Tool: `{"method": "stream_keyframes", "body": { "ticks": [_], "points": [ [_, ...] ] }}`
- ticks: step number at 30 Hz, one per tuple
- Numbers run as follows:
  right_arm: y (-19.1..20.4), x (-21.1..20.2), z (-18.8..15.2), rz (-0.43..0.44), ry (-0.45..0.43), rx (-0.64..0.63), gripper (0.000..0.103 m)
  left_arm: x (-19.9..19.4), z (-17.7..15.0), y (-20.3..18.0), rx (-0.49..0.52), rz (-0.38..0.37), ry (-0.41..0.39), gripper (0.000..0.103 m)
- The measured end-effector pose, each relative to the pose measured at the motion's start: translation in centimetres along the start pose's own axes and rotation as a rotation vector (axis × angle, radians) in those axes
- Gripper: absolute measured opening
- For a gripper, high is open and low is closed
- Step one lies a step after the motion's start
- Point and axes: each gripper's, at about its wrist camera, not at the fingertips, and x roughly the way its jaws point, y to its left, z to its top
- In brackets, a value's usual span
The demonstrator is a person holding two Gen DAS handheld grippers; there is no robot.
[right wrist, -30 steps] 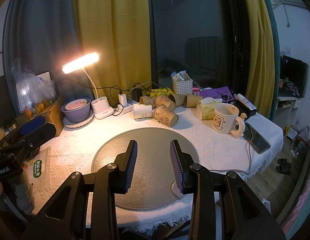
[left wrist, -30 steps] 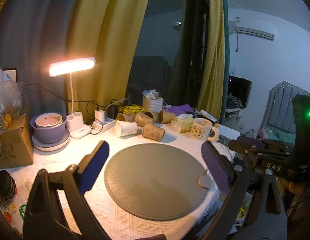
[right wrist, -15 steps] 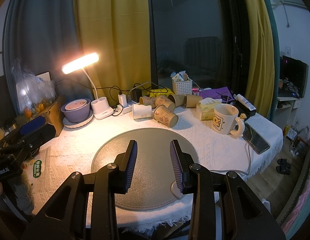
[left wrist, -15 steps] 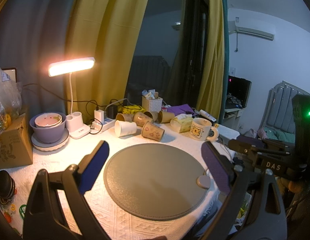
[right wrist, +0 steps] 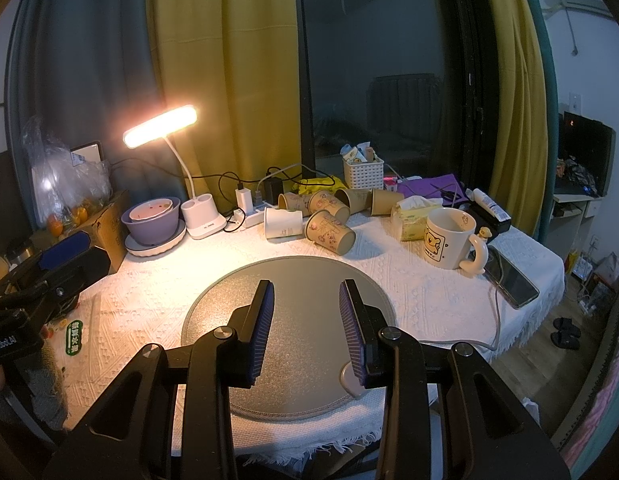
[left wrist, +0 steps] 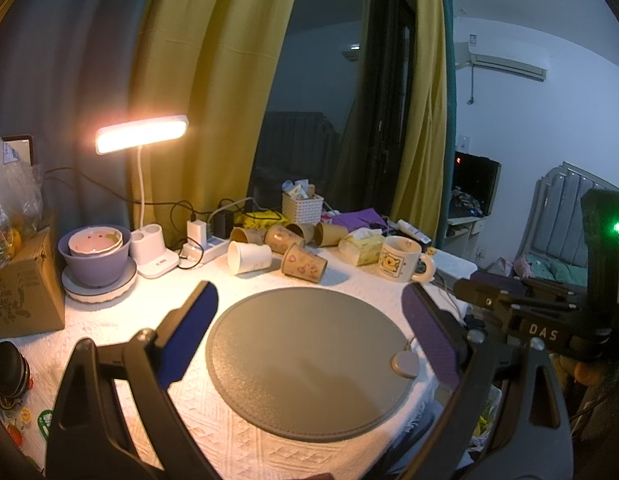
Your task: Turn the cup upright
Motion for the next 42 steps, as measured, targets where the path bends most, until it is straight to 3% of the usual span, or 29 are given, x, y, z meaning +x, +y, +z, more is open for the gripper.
{"method": "stream_keyframes", "body": {
  "ticks": [11, 19, 42],
  "points": [
    [0.0, 0.0, 0.0, 0.000, 0.000, -0.001, 0.036, 0.1, 0.1, 0.2, 0.000, -0.001, -0.001, 0.094],
    [0.0, 0.9, 0.2, 0.003, 0.004, -0.005, 0.036, 0.8, 0.5, -1.9, 0.016, -0.005, 0.020, 0.094],
    [-7.0, 11.9, 5.2, 0.024, 0.069, -0.014, 0.036, 15.4, 3.1, -1.9, -0.039, 0.012, 0.202, 0.094]
  ]
}}
